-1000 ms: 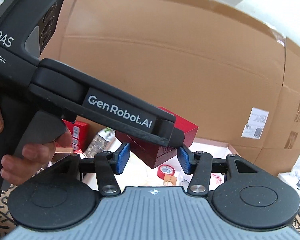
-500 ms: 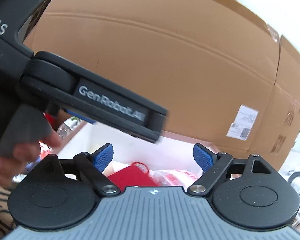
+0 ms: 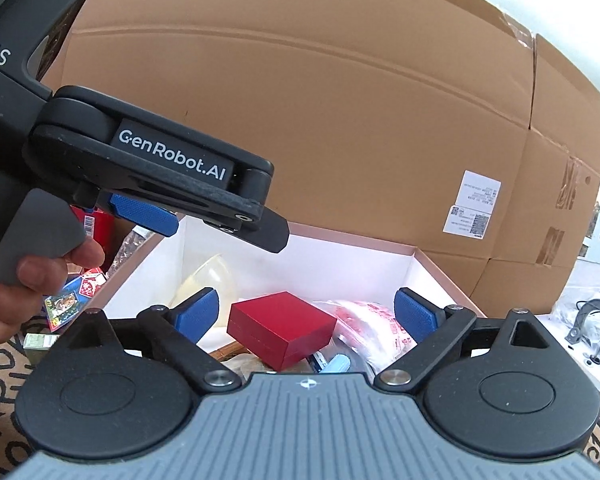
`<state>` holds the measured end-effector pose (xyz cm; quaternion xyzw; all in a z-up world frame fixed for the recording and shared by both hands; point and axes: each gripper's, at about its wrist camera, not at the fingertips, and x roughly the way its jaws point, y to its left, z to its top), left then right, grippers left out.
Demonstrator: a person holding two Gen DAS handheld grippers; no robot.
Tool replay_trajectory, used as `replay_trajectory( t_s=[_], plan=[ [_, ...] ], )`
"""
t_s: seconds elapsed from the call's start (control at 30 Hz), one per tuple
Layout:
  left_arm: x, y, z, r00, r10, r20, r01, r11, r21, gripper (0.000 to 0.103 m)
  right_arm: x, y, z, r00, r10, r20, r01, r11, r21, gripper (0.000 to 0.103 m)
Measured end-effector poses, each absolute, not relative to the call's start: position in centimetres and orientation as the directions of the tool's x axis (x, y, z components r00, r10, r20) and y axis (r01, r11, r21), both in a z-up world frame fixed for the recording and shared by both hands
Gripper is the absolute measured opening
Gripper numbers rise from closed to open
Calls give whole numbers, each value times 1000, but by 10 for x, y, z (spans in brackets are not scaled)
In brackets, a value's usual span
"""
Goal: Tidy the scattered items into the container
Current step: 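Open the left tool to drop the red box into the pink box, then move both tools back from the box to the pile of items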
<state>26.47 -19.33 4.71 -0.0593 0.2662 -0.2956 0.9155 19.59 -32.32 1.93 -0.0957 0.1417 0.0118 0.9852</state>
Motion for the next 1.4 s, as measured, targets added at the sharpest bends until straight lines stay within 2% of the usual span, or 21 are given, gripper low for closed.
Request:
replay_trajectory(
  t_s=[0.9,1.4],
  plan=[
    [193,-165,78,714,-582,-389,546,811,-209,103,121,-286,43,980,-2,-199,-50,965,-259,101],
    [144,-112,80,752,-552,-360,517,833,-198,103,85,-236,52,982,62,-180,-116,944,-310,102]
  ],
)
